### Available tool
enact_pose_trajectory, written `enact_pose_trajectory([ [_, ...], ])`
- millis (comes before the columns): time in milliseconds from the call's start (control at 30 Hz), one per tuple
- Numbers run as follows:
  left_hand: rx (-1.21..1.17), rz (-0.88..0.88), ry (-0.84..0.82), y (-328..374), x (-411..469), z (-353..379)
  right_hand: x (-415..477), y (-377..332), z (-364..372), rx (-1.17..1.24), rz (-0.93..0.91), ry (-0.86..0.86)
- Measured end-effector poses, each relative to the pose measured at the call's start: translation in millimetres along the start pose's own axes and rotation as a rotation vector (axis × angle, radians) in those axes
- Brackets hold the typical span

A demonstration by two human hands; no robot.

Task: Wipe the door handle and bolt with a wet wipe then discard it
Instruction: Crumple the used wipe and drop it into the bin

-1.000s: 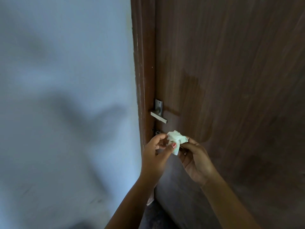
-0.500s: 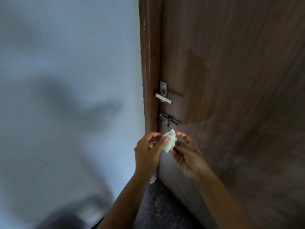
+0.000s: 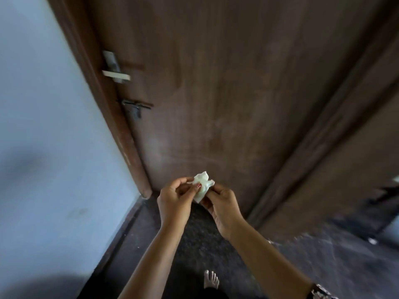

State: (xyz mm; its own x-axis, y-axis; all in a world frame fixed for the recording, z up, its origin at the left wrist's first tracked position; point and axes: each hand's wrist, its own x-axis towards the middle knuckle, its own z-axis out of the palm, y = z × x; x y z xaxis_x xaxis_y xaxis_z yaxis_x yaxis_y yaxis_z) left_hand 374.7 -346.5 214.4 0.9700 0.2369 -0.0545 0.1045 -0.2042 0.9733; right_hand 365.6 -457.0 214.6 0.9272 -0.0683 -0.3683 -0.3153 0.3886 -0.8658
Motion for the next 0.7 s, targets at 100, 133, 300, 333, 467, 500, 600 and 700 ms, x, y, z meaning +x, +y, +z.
enact_pose_trajectory([
  [100,0.119,-0.018,-0.142,-24.2,-35.1,37.2,-30.7,25.2,-52.5,0.123,0.036,0.097],
  [133,0.156,-0.032,-0.193,-31.1,-45.2,48.7,-40.3,32.3,-69.2,0.147,0.046,0.131],
  [300,0.345,-0.085,-0.412,-65.7,-89.1,93.7,-78.1,71.9,-136.7,0.089,0.068,0.310],
  [333,0.367,-0.098,-0.454,-72.5,-96.8,100.0,-82.6,79.8,-147.1,0.072,0.082,0.372],
  [467,0.474,-0.102,-0.625,-102.0,-134.0,131.1,-104.5,116.8,-193.8,0.095,0.172,0.528],
  [500,0.497,-0.101,-0.658,-107.1,-140.2,135.7,-109.3,123.3,-202.0,0.095,0.190,0.551],
  [600,0.599,-0.114,-0.788,-126.6,-169.7,156.7,-128.6,150.3,-236.3,0.110,0.249,0.633],
  [700,0.686,-0.151,-0.868,-148.2,-199.2,175.3,-145.8,183.5,-268.0,0.162,0.308,0.688],
])
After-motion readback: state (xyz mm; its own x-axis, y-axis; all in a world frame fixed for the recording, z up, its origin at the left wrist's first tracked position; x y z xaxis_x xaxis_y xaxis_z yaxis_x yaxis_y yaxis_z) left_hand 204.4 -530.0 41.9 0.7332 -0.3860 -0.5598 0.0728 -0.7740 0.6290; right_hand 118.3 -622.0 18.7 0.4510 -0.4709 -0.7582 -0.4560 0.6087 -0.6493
